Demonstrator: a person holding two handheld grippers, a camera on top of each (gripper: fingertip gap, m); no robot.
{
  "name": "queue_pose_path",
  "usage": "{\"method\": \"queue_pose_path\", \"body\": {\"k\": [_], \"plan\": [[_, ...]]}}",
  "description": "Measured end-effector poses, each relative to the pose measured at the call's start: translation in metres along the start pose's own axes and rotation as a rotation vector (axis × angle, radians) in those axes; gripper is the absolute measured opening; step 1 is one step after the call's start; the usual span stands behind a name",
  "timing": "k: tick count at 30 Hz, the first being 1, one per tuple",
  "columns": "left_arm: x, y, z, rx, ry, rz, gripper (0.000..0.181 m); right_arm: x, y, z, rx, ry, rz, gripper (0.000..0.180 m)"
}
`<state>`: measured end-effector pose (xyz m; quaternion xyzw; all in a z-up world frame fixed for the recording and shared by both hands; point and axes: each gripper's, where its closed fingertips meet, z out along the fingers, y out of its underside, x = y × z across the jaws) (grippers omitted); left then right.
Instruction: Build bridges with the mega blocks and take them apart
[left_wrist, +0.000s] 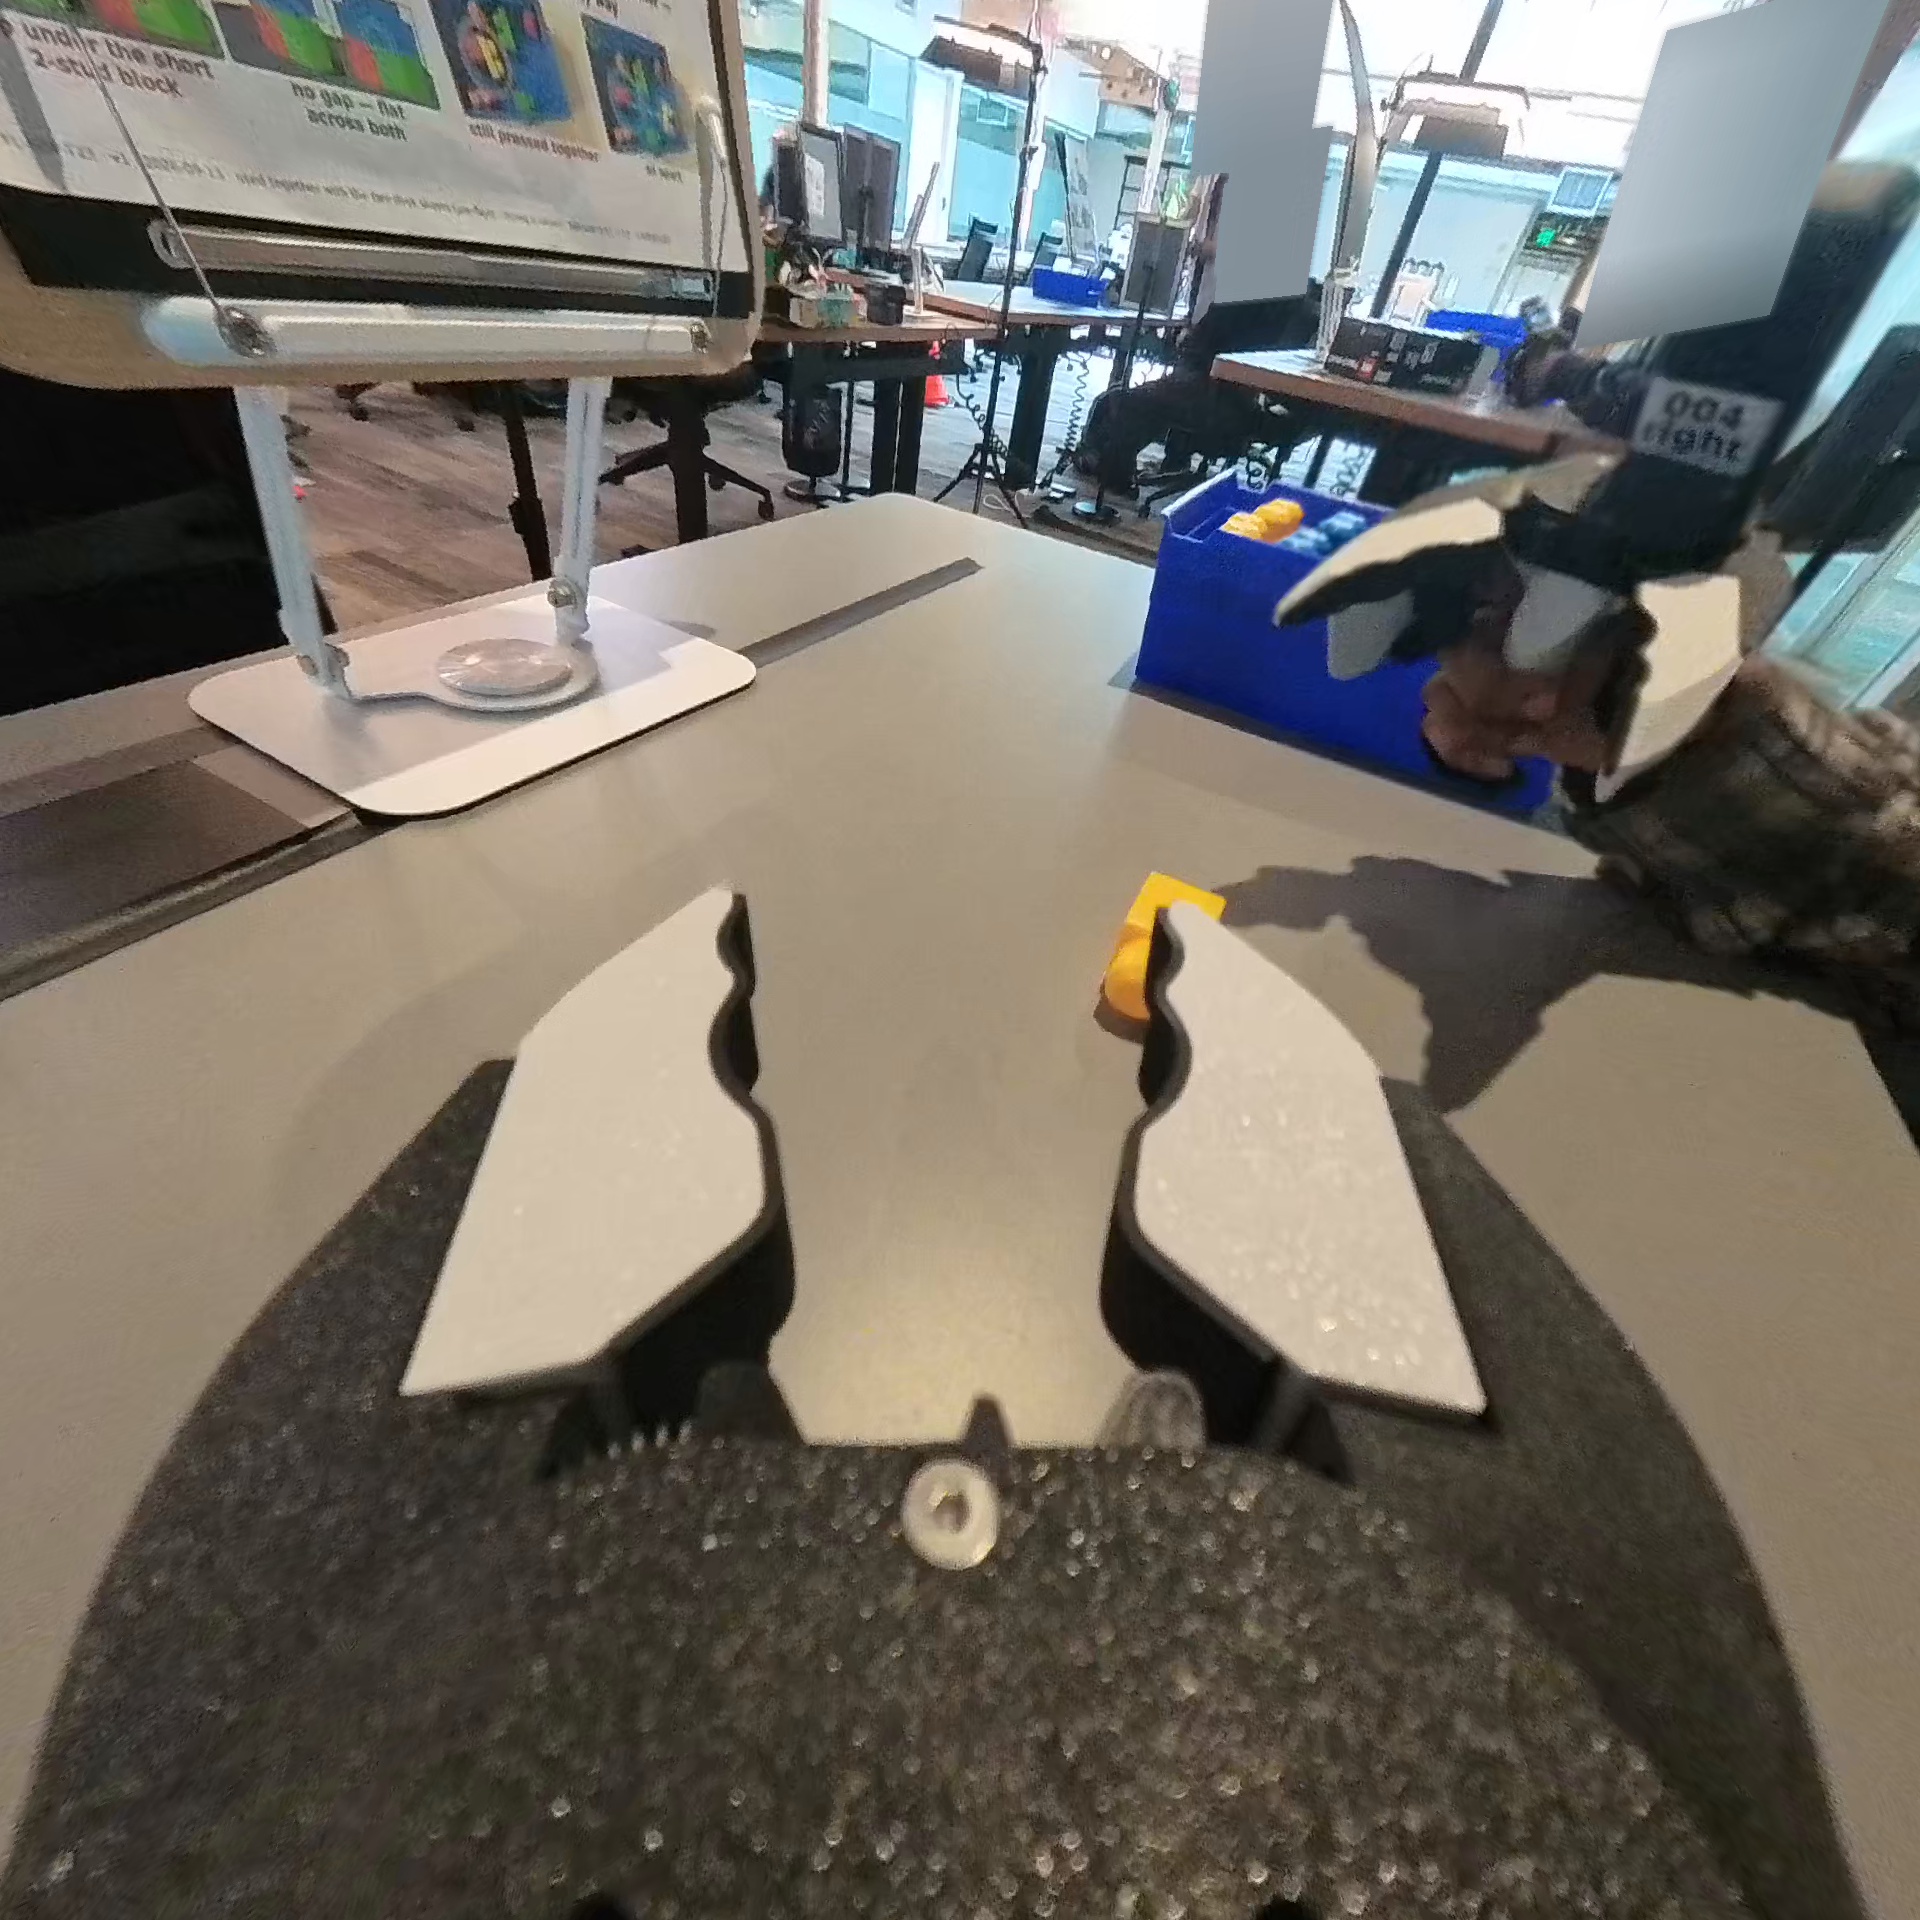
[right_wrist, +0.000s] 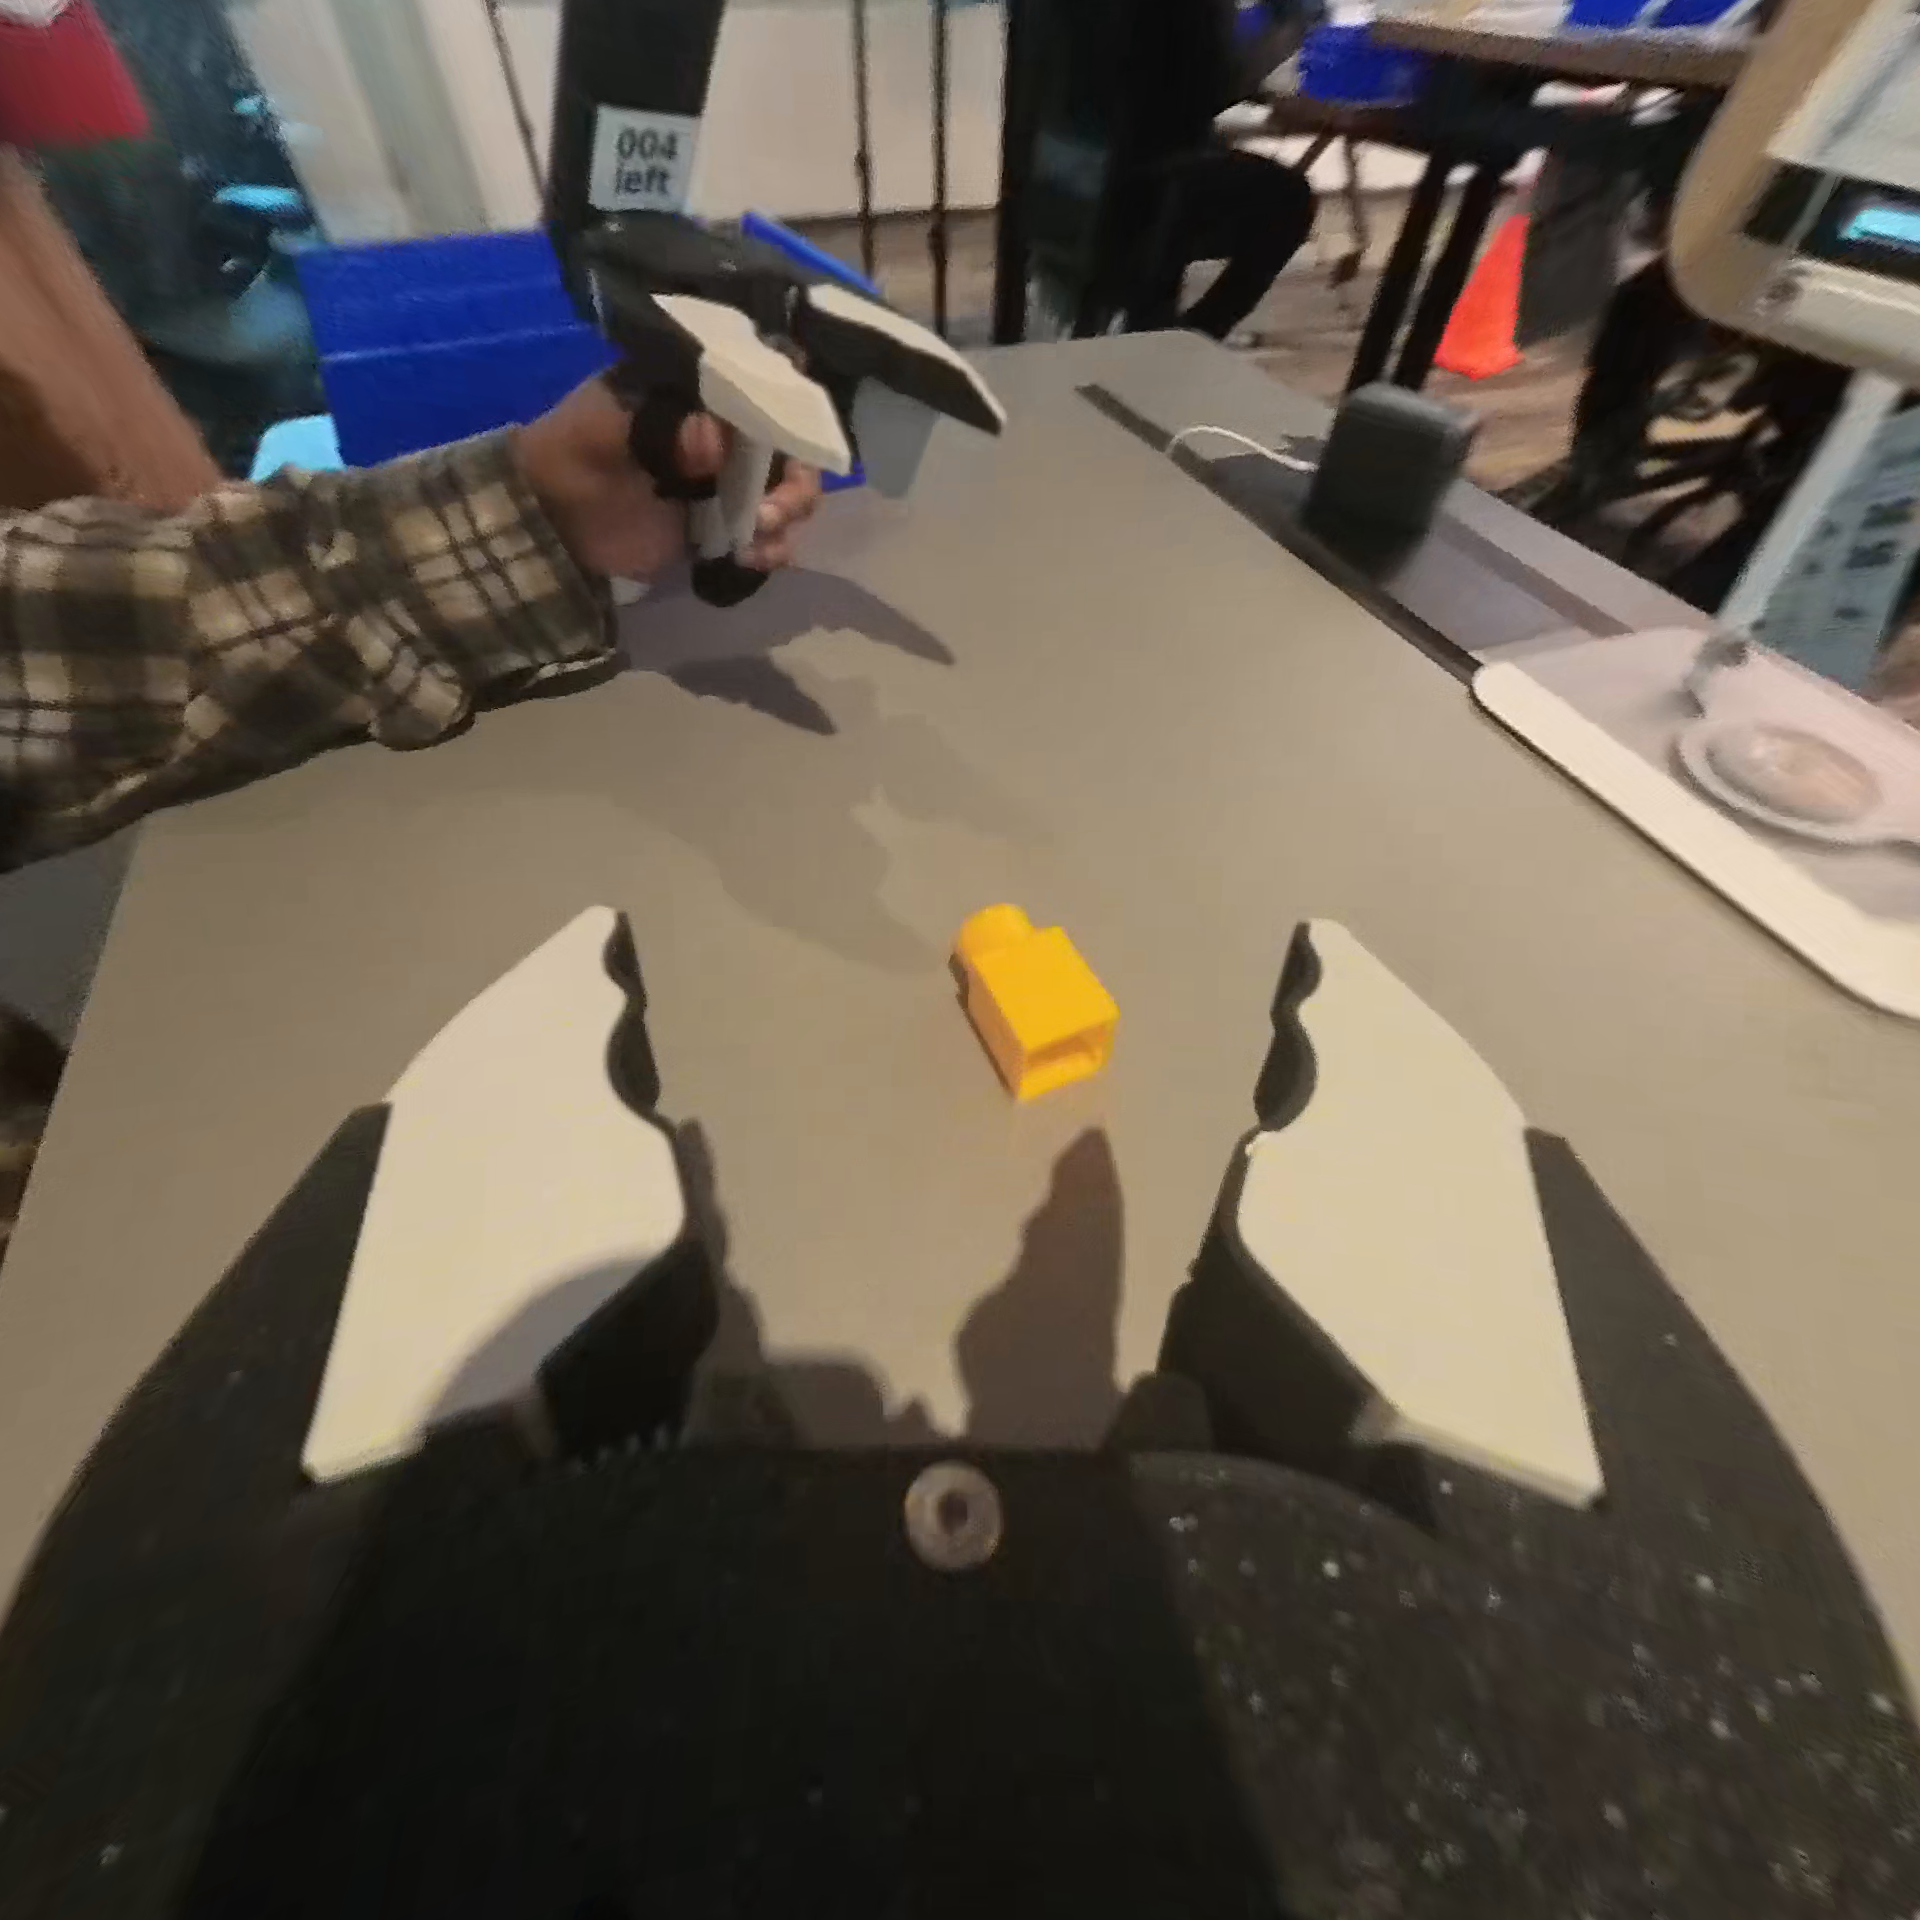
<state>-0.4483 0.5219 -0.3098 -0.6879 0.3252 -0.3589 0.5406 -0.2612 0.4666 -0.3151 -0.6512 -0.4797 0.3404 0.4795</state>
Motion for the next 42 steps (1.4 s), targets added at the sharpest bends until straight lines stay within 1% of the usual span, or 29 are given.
{"method": "queue_pose_path", "body": {"k": [3,5,7,9,11,13,16,18,20,22,24,27,29,31,34,38,40,42], "plan": [[0.004,-0.001,0.002,-0.019,-0.009,0.024,0.072,-0.006,0.013,-0.013,0.080,0.063,-0.004,0.111],[0.010,-0.009,-0.003,-0.016,-0.025,0.039,0.072,-0.010,0.015,-0.017,0.083,0.064,-0.011,0.110],[0.022,-0.026,-0.016,-0.008,-0.048,0.056,0.072,-0.010,0.016,-0.018,0.094,0.077,-0.034,0.109],[0.034,-0.042,-0.042,-0.048,-0.091,0.081,0.071,-0.014,0.021,-0.015,0.078,0.045,-0.018,0.109],[0.038,-0.055,-0.081,-0.126,-0.178,0.107,0.070,-0.020,0.022,-0.012,0.072,0.009,0.000,0.109],[0.031,-0.066,-0.131,-0.216,-0.310,0.123,0.067,-0.025,0.024,-0.009,0.058,-0.006,-0.013,0.109],[0.008,-0.067,-0.211,-0.370,-0.517,0.055,0.068,-0.028,0.026,-0.005,0.042,-0.017,-0.014,0.109],[-0.007,-0.056,-0.262,-0.459,-0.631,-0.029,0.069,-0.030,0.029,-0.002,0.030,-0.030,-0.001,0.109],[-0.020,-0.037,-0.305,-0.539,-0.718,-0.106,0.068,-0.030,0.030,-0.001,0.022,-0.031,-0.002,0.109],[-0.029,-0.009,-0.336,-0.620,-0.762,-0.188,0.068,-0.030,0.031,0.000,0.022,-0.030,-0.003,0.109],[-0.035,0.018,-0.355,-0.700,-0.785,-0.259,0.068,-0.031,0.030,0.000,0.024,-0.032,0.000,0.108],[-0.046,0.043,-0.359,-0.737,-0.783,-0.279,0.067,-0.031,0.030,0.001,0.031,-0.039,0.005,0.107],[-0.060,0.051,-0.355,-0.721,-0.793,-0.320,0.067,-0.030,0.031,0.001,0.033,-0.041,0.017,0.107],[-0.076,0.051,-0.345,-0.629,-0.774,-0.436,0.068,-0.028,0.031,0.001,0.041,-0.037,0.033,0.106],[-0.102,0.047,-0.332,-0.504,-0.771,-0.592,0.065,-0.022,0.032,-0.001,0.052,-0.023,0.062,0.105],[-0.124,0.045,-0.322,-0.412,-0.782,-0.784,0.059,-0.019,0.032,-0.003,0.069,-0.031,0.106,0.098],[-0.133,0.044,-0.322,-0.378,-0.802,-0.845,0.056,-0.021,0.032,-0.003,0.071,-0.045,0.121,0.097],[-0.140,0.047,-0.326,-0.382,-0.839,-0.886,0.058,-0.024,0.031,-0.002,0.072,-0.055,0.121,0.095]]}}
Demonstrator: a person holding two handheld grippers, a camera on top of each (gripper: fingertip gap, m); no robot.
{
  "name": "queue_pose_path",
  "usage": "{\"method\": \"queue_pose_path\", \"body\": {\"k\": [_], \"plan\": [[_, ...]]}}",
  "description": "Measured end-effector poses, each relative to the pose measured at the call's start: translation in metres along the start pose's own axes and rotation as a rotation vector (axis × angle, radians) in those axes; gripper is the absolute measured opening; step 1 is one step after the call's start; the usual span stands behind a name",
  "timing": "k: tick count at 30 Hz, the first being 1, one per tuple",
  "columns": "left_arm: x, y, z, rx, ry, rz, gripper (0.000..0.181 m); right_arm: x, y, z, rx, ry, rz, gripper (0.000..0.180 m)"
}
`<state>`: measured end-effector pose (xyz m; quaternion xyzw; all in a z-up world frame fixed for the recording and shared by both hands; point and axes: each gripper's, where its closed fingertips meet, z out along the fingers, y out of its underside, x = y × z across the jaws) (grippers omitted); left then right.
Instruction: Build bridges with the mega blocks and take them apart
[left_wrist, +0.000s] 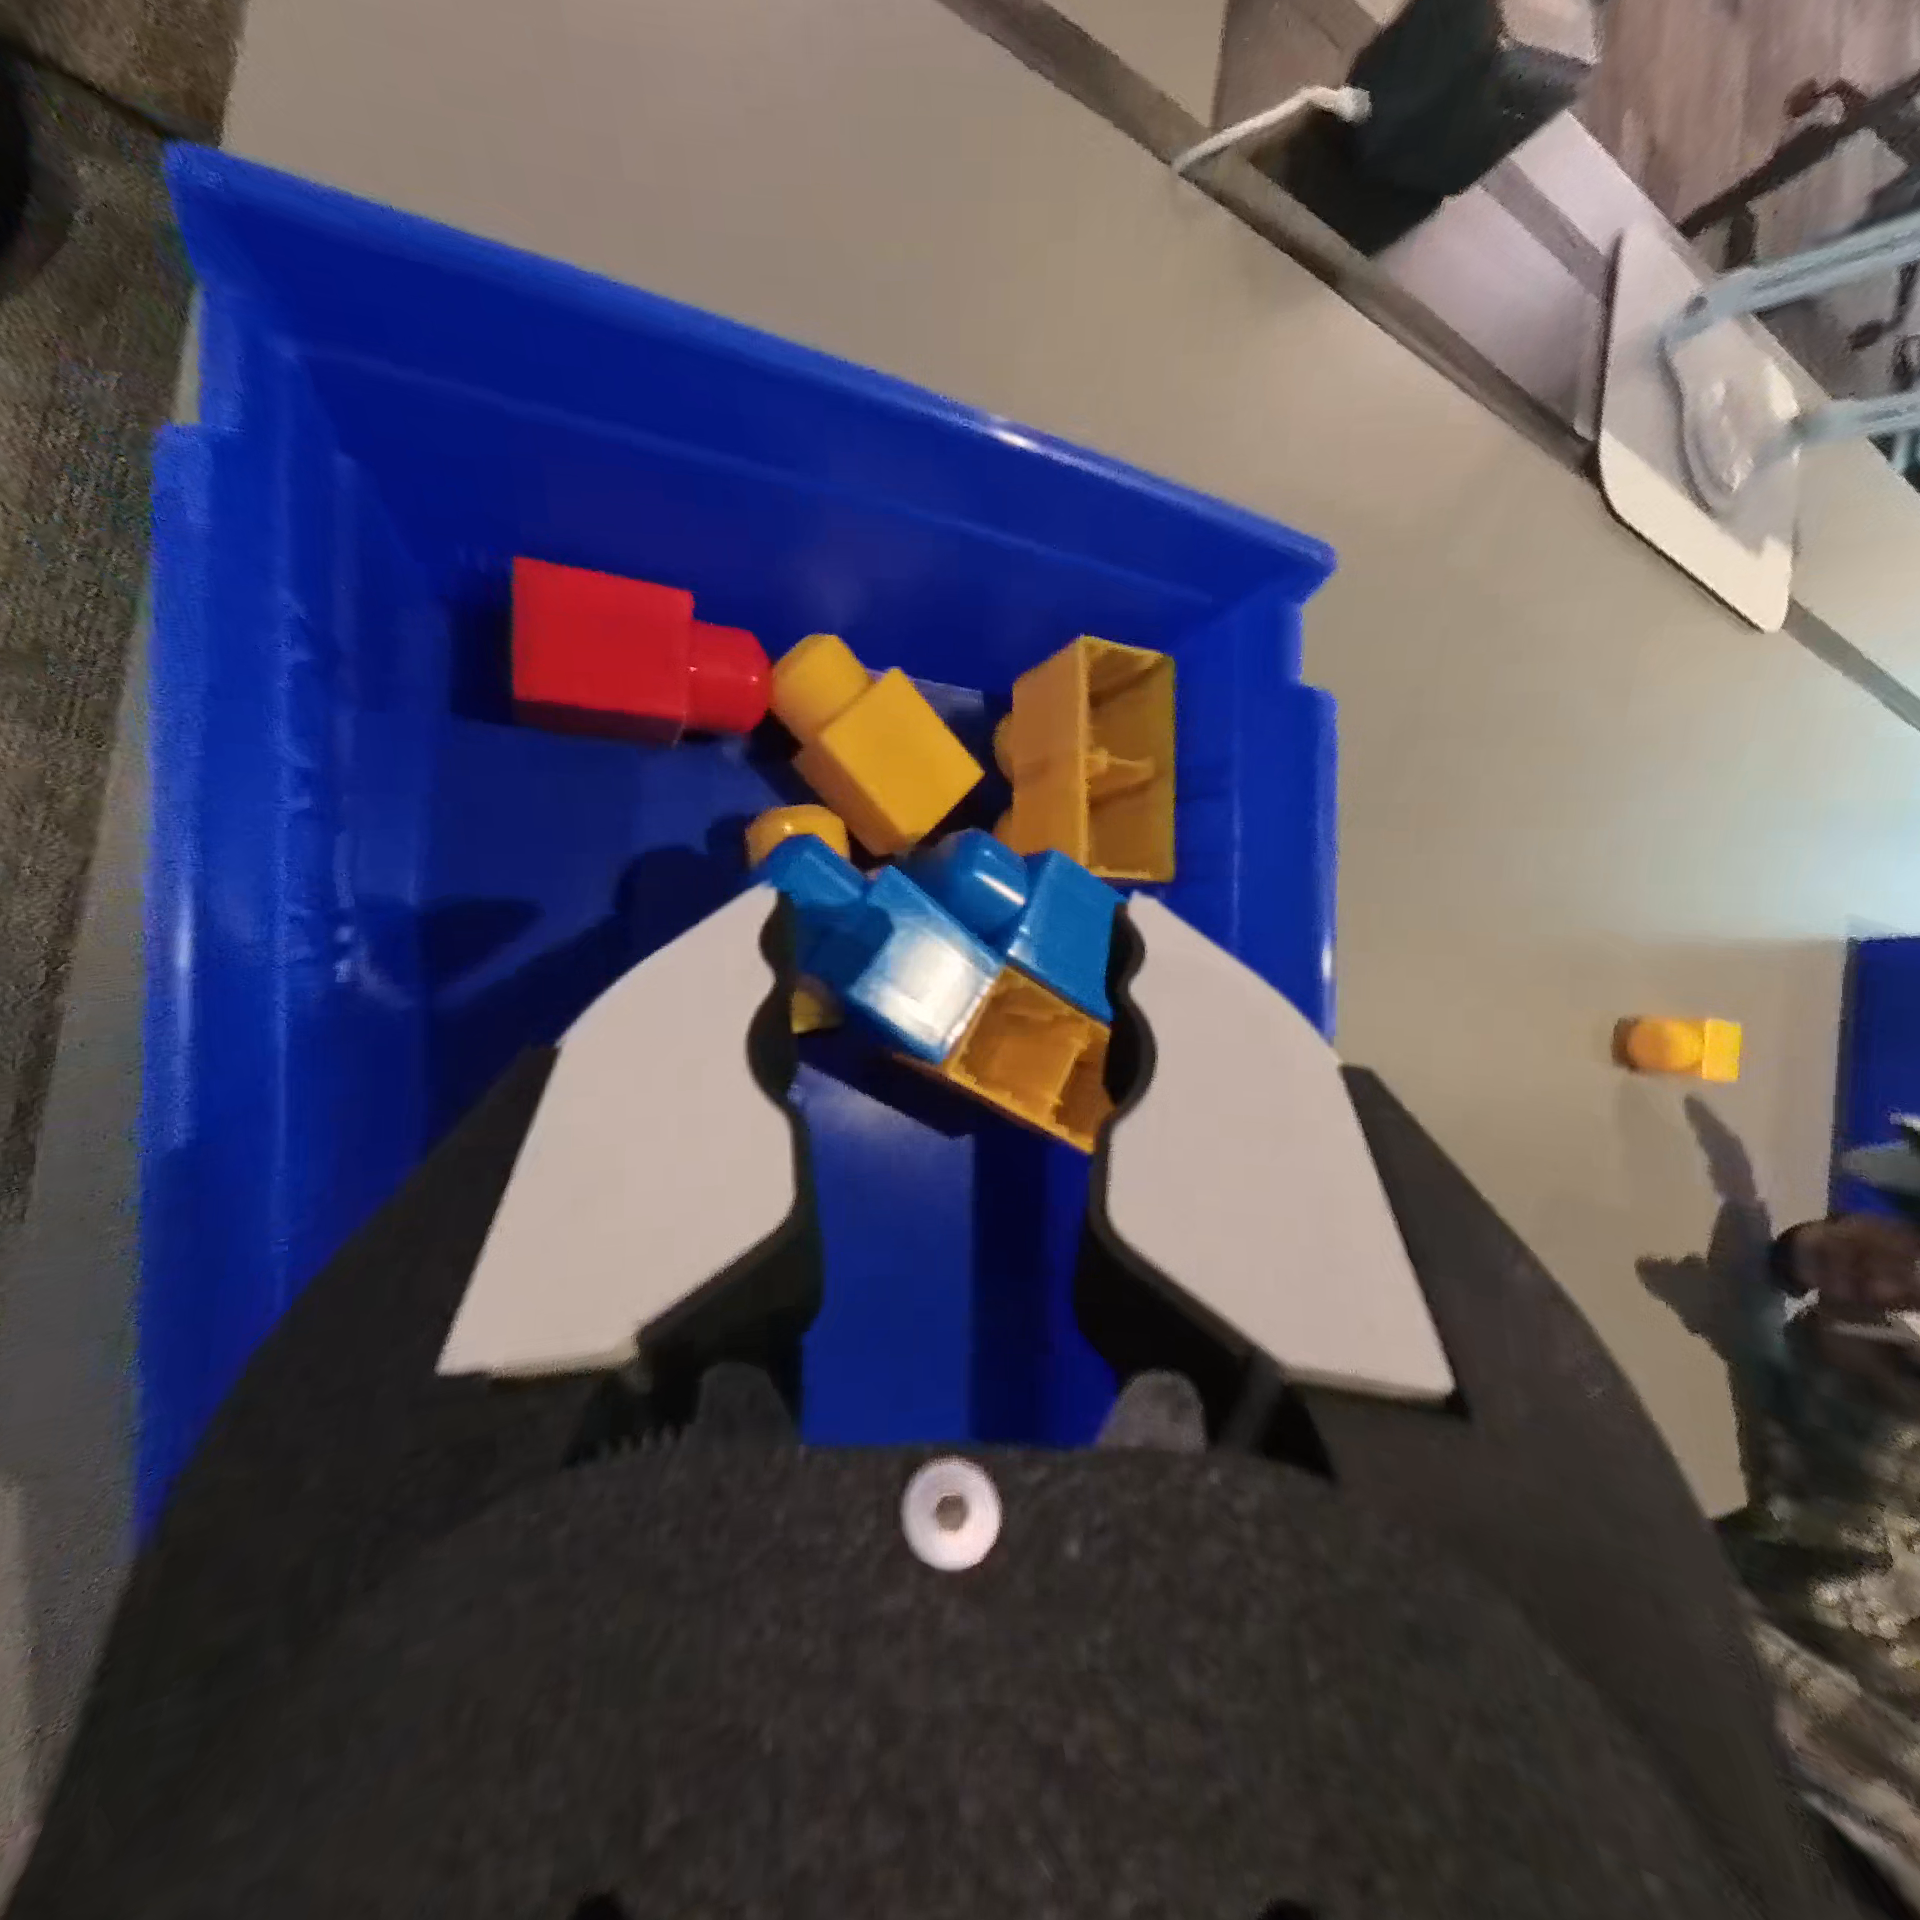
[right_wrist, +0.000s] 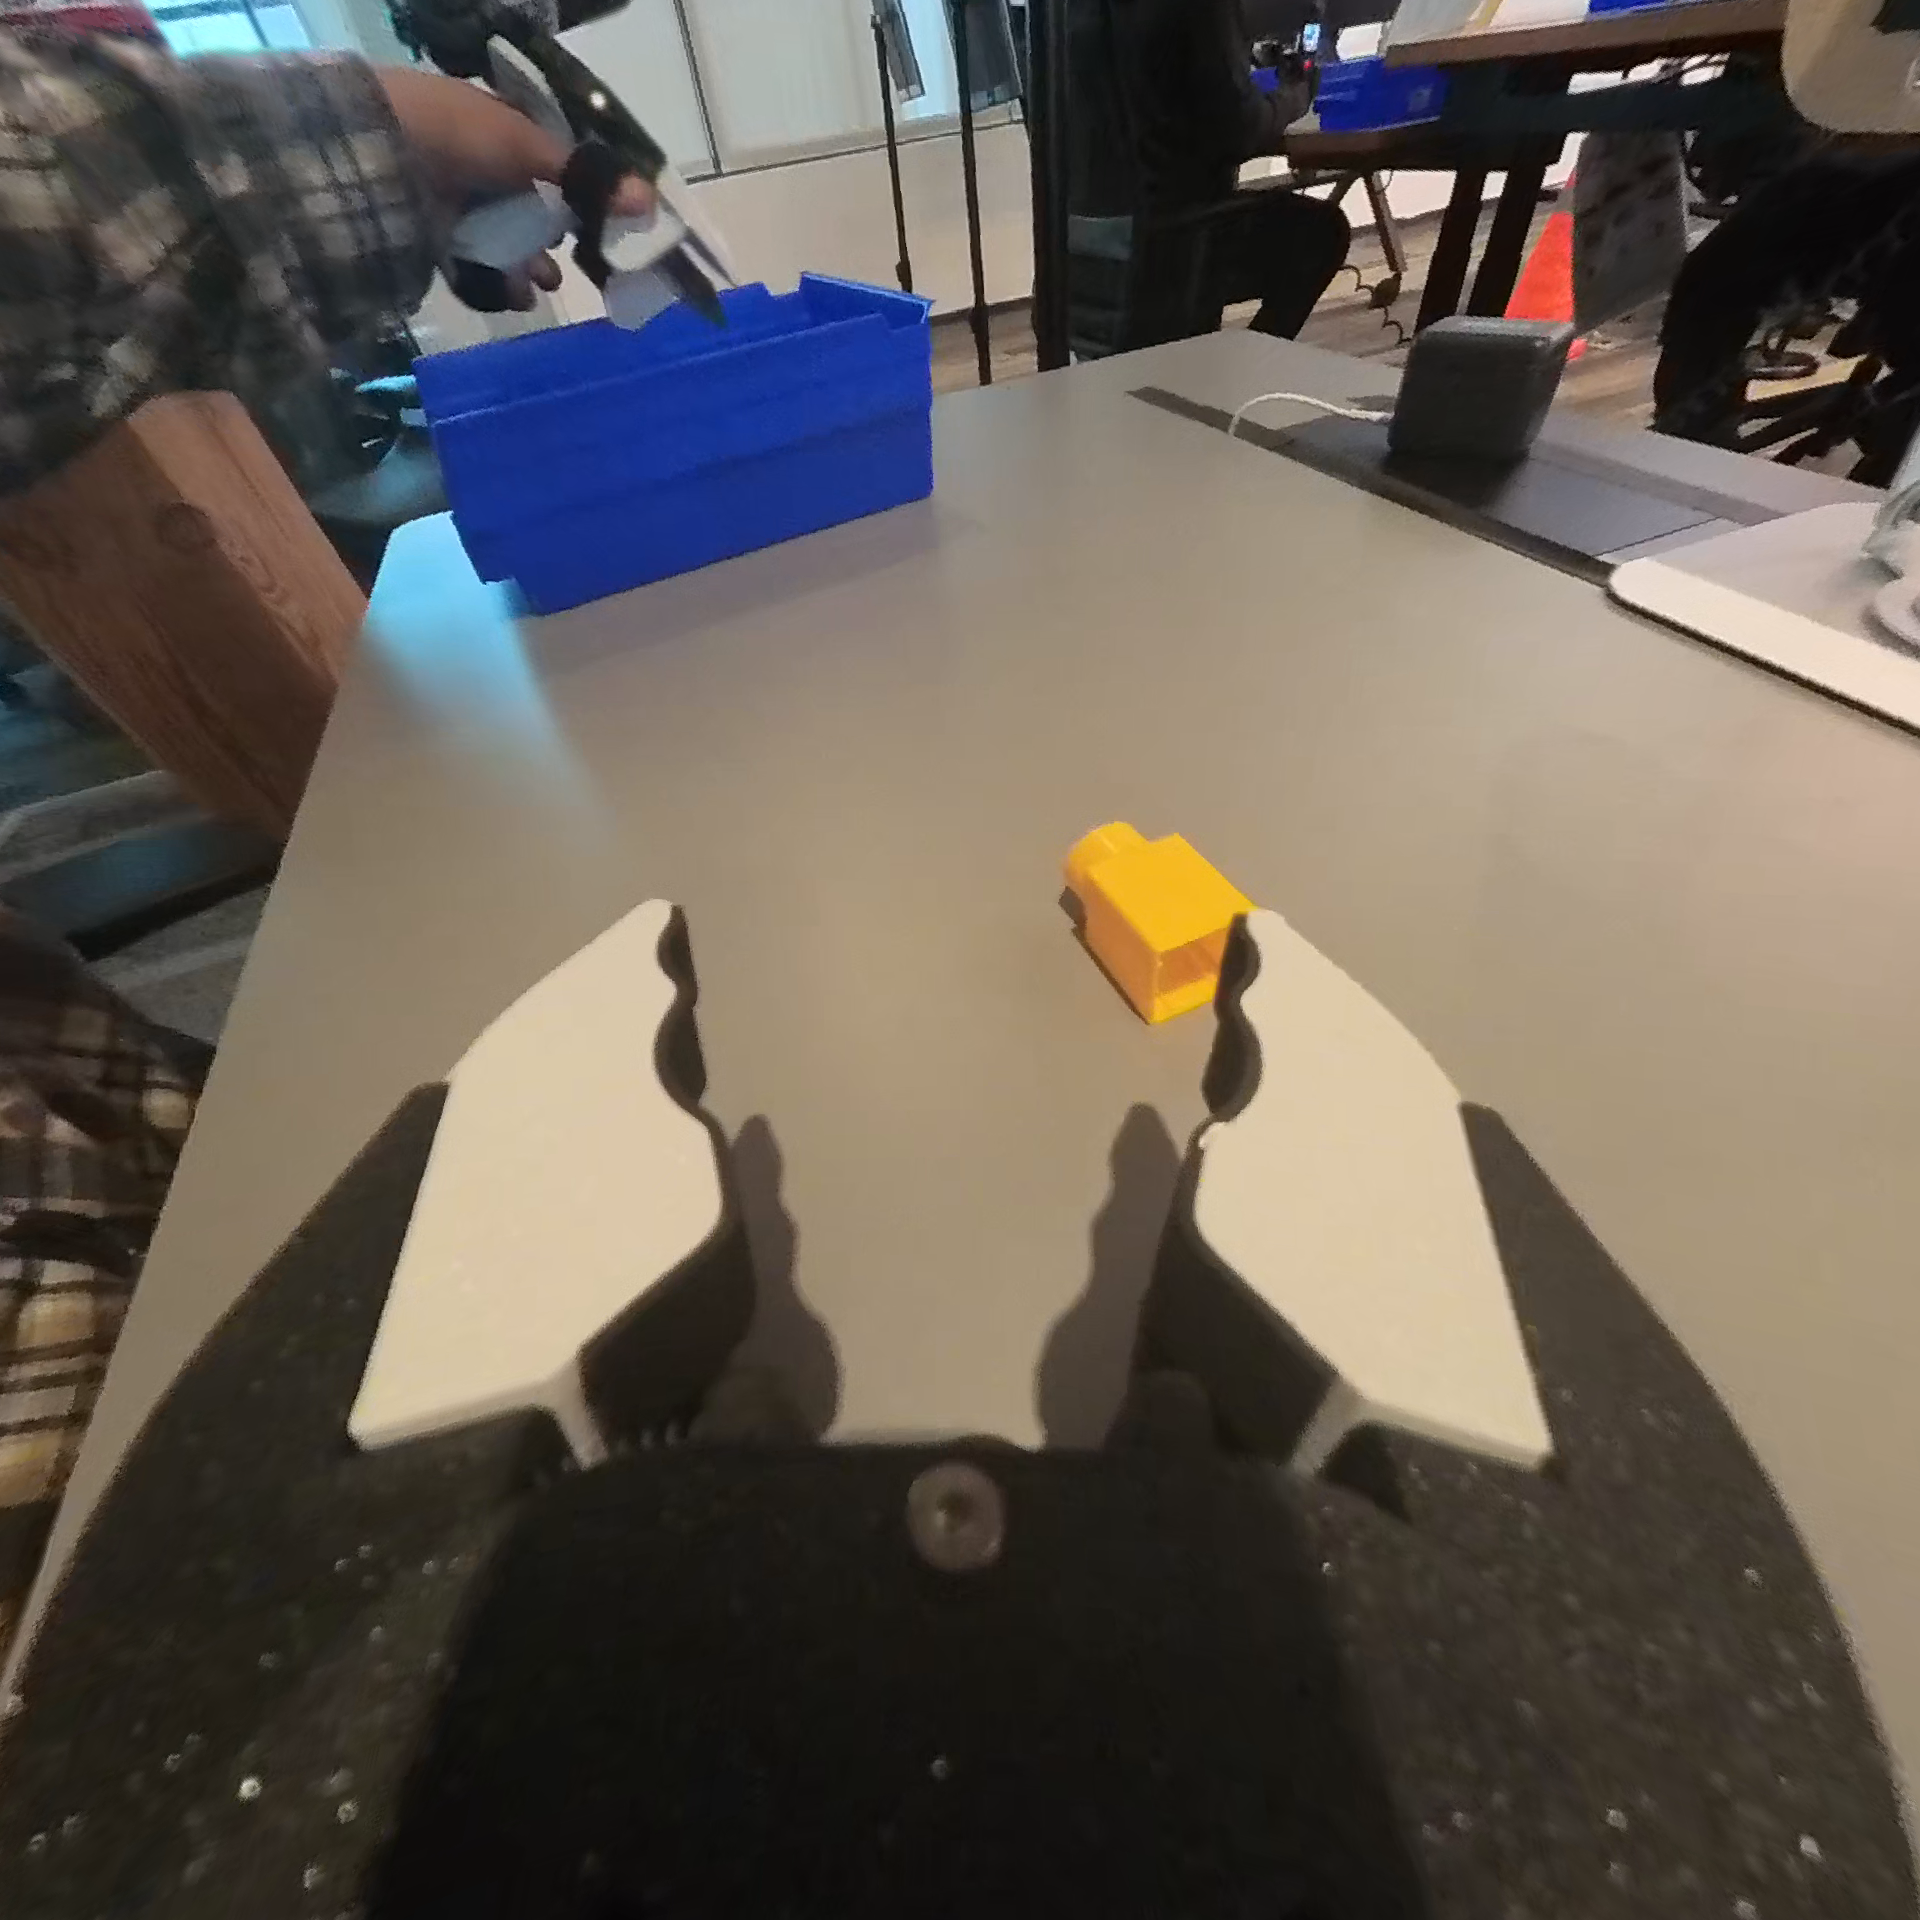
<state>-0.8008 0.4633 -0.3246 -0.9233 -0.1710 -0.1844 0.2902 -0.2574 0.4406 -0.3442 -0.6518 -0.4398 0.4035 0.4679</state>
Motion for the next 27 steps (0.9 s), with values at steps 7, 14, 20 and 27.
{"method": "queue_pose_path", "body": {"k": [7,14,20,27], "plan": [[-0.028,0.009,0.019,-0.071,-0.156,-0.115,0.058,-0.007,0.002,0.004,-0.019,-0.017,-0.003,0.092],[-0.032,0.008,0.031,-0.115,-0.225,-0.183,0.052,-0.005,-0.004,-0.001,0.006,-0.005,0.025,0.089],[-0.034,0.014,0.040,-0.173,-0.265,-0.199,0.044,-0.001,-0.007,-0.006,0.035,-0.007,0.085,0.088],[-0.034,0.022,0.048,-0.201,-0.245,-0.221,0.043,-0.002,-0.008,-0.007,0.041,-0.013,0.092,0.087]]}}
